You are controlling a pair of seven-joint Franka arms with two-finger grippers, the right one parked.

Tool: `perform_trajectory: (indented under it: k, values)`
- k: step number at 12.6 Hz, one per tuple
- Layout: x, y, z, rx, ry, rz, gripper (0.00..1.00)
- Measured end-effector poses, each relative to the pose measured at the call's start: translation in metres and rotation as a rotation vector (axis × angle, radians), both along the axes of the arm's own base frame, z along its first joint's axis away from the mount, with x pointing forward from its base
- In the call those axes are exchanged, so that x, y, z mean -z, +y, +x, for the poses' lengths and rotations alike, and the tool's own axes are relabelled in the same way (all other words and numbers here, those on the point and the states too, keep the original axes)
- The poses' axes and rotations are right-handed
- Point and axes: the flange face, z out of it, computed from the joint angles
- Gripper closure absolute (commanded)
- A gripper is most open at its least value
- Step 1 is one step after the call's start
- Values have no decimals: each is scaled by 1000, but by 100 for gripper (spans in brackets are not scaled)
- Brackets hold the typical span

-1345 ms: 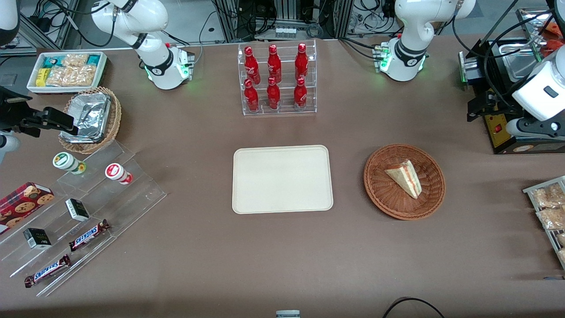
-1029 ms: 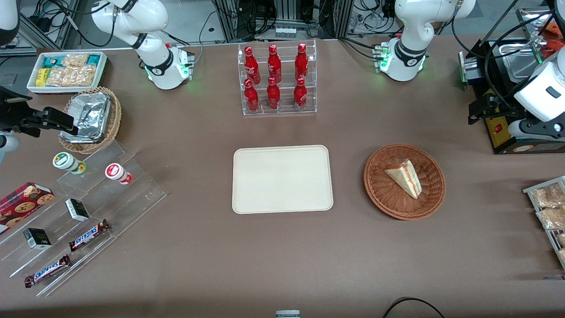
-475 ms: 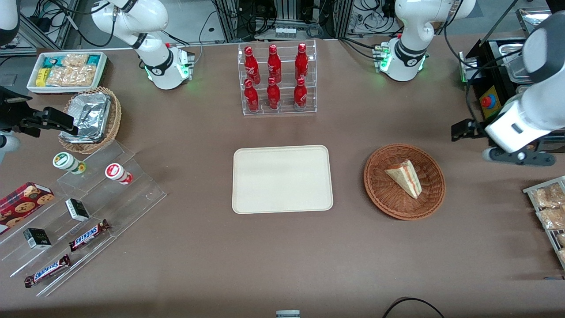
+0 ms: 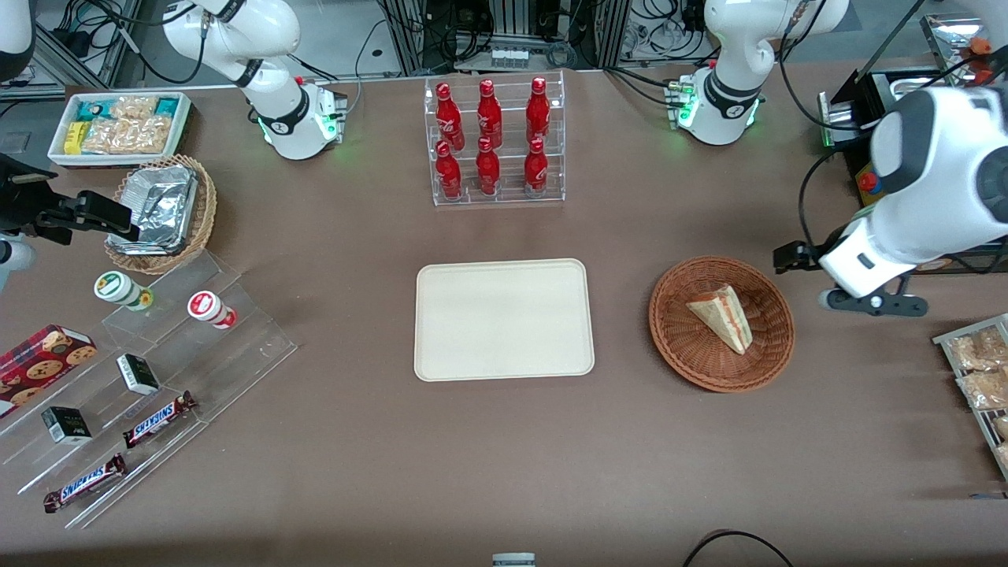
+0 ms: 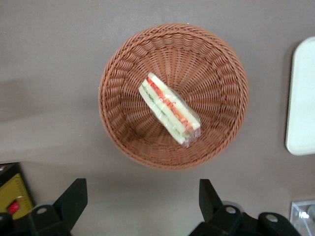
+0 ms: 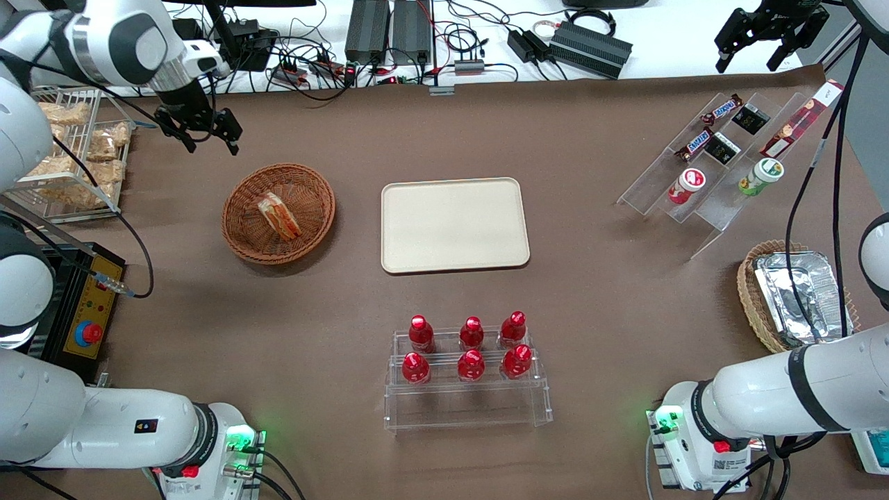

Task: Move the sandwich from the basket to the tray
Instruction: 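Move the left gripper over the wrapped sandwich in the wicker basket, then lower the left gripper and close it on the sandwich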

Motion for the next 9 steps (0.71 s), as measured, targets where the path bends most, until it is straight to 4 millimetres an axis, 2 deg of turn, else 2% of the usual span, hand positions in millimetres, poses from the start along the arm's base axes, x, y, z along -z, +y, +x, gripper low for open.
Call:
perform_trajectory:
  k: [3,6,7,9]
  values:
    - [31,-23,-9,-100,-22,18,0]
    - [57,-51,-19,-273,-72,39,0]
    - [69,-57,-24,-326,-85,43,0]
    - [86,-54,-31,-428,-95,52,0]
